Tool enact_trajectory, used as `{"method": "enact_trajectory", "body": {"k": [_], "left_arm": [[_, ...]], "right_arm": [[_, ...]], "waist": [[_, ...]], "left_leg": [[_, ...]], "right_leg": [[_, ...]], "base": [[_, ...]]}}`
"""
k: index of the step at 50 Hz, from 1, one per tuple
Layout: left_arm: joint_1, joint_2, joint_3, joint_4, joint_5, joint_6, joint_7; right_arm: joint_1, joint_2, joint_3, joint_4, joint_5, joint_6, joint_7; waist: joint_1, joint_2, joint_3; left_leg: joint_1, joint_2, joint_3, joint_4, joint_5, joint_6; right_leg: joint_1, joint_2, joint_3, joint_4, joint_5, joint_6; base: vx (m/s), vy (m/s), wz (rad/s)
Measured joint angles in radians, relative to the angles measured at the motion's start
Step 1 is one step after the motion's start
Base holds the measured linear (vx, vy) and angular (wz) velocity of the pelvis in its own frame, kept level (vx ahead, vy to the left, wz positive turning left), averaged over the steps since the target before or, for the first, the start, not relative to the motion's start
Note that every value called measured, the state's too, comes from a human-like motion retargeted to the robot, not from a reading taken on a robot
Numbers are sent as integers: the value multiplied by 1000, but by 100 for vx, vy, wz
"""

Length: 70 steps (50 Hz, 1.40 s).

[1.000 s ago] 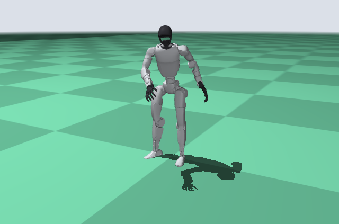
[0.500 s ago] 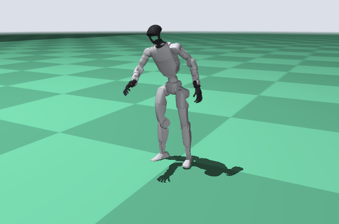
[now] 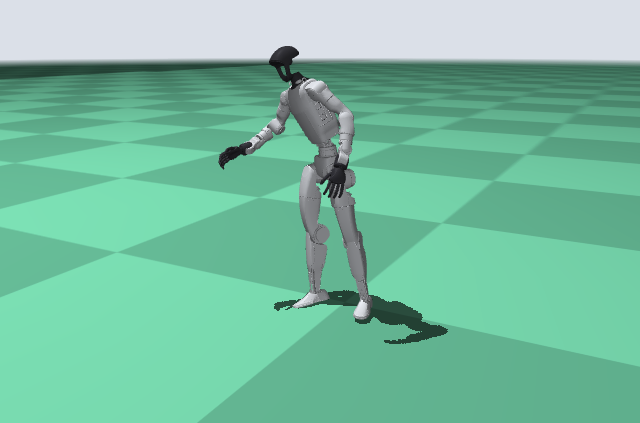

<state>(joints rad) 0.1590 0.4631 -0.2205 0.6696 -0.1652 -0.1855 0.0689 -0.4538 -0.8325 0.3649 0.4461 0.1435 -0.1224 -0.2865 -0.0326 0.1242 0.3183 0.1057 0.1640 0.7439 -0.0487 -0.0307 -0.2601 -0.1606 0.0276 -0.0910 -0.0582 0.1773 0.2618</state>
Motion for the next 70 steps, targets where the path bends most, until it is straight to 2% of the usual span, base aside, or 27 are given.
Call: {"method": "enact_trajectory", "body": {"k": [7,12,15,17,19,23,25,27,31,35,38,41,43,45,50,53,55,57,60,63,67,70], "left_arm": [[-60,30,20,-4,-23,15,75],[-66,52,14,-2,-17,14,86],[-68,57,1,3,-7,15,65],[-65,64,-20,2,32,11,46],[-65,56,-30,2,48,11,1],[-66,46,-52,-3,44,5,-69],[-66,43,-57,-5,41,3,-87],[-71,40,-57,-4,35,5,-88],[-88,40,-51,1,29,11,-57],[-98,55,-38,-3,42,16,-11],[-102,48,-24,-1,5,24,-6],[-101,44,-16,5,-6,25,10],[-93,50,-24,11,15,15,27],[-86,49,-32,20,44,11,21],[-75,42,-59,38,75,-7,-46],[-71,30,-56,37,74,-14,-54],[-72,18,-48,34,63,-14,-41],[-75,9,-39,29,47,-10,-19],[-78,9,-30,20,33,-3,18],[-82,7,-21,20,-10,17,12],[-79,16,-16,28,-4,25,4],[-73,18,-26,44,17,12,21]], "right_arm": [[152,18,-295,256,24,127,-354],[175,-11,-447,406,-96,232,-456],[156,-17,-487,432,-122,246,-458],[146,-11,-486,391,-133,205,-424],[144,2,-470,311,-59,128,-322],[136,22,-418,183,132,-12,-10],[130,35,-411,152,226,-44,107],[129,44,-415,155,277,-49,135],[139,45,-447,246,229,-4,-32],[130,30,-516,425,68,148,-297],[107,27,-562,497,70,212,-362],[108,29,-568,497,66,217,-400],[111,35,-535,467,-15,193,-393],[130,46,-475,372,-36,127,-338],[187,-13,-257,127,-58,-25,-34],[208,-47,-204,82,-91,-49,46],[227,-46,-206,112,-109,-25,18],[245,-22,-245,193,-105,28,-71],[249,31,-356,371,-73,129,-244],[230,65,-481,504,65,198,-339],[249,85,-555,539,133,193,-374],[313,104,-485,443,99,110,-285]], "waist": [[-54,-12,14],[-94,-16,19],[-118,-12,21],[-136,-8,27],[-150,-4,30],[-170,2,28],[-177,4,26],[-182,3,25],[-186,0,20],[-190,-4,19],[-197,-6,19],[-202,-6,22],[-206,-6,26],[-210,-7,30],[-216,-10,26],[-222,-9,24],[-227,-7,23],[-233,-6,22],[-241,-8,21],[-248,-15,20],[-259,-23,27],[-266,-30,34]], "left_leg": [[33,11,44,9,-12,0],[55,14,80,5,-16,0],[65,13,99,6,-19,1],[75,11,120,11,-22,0],[82,10,138,18,-26,0],[99,10,174,31,-31,1],[108,11,190,37,-33,1],[115,12,201,41,-35,1],[126,16,215,43,-34,1],[131,19,218,36,-30,1],[131,19,222,31,-27,1],[133,18,230,30,-26,1],[140,18,243,30,-27,1],[145,18,256,34,-28,1],[155,22,287,48,-32,1],[158,24,293,52,-34,2],[159,26,293,51,-34,2],[159,27,289,48,-33,2],[159,28,279,39,-31,1],[153,28,272,32,-29,1],[150,28,274,31,-28,1],[157,28,286,32,-28,1]], "right_leg": [[20,24,33,-11,0,0],[28,38,57,-20,2,0],[32,43,74,-25,4,0],[36,46,95,-29,7,0],[37,49,115,-29,9,0],[41,57,157,-29,13,0],[44,61,174,-29,14,0],[47,65,186,-29,15,0],[52,74,196,-29,17,0],[55,81,194,-29,17,0],[52,84,195,-29,18,0],[50,87,202,-29,18,0],[51,91,214,-29,18,0],[52,96,226,-29,20,0],[52,108,254,-29,28,0],[54,113,260,-29,29,0],[55,115,260,-29,27,0],[55,116,256,-29,24,0],[57,116,247,-29,18,0],[53,115,241,-29,15,0],[49,116,242,-29,14,0],[50,122,252,-29,15,0]], "base": [[2,-5,-34],[2,-2,-37],[2,0,-38],[2,1,-49],[3,1,-49],[5,-1,-49],[4,-2,-41],[3,-3,-33],[1,-2,-12],[0,0,0],[0,0,0],[1,0,-7],[2,-2,-33],[0,-3,-36],[1,-5,-32],[0,-2,-7],[0,0,0],[0,0,0],[0,0,6],[0,0,0],[0,0,0],[2,-4,-23]]}}
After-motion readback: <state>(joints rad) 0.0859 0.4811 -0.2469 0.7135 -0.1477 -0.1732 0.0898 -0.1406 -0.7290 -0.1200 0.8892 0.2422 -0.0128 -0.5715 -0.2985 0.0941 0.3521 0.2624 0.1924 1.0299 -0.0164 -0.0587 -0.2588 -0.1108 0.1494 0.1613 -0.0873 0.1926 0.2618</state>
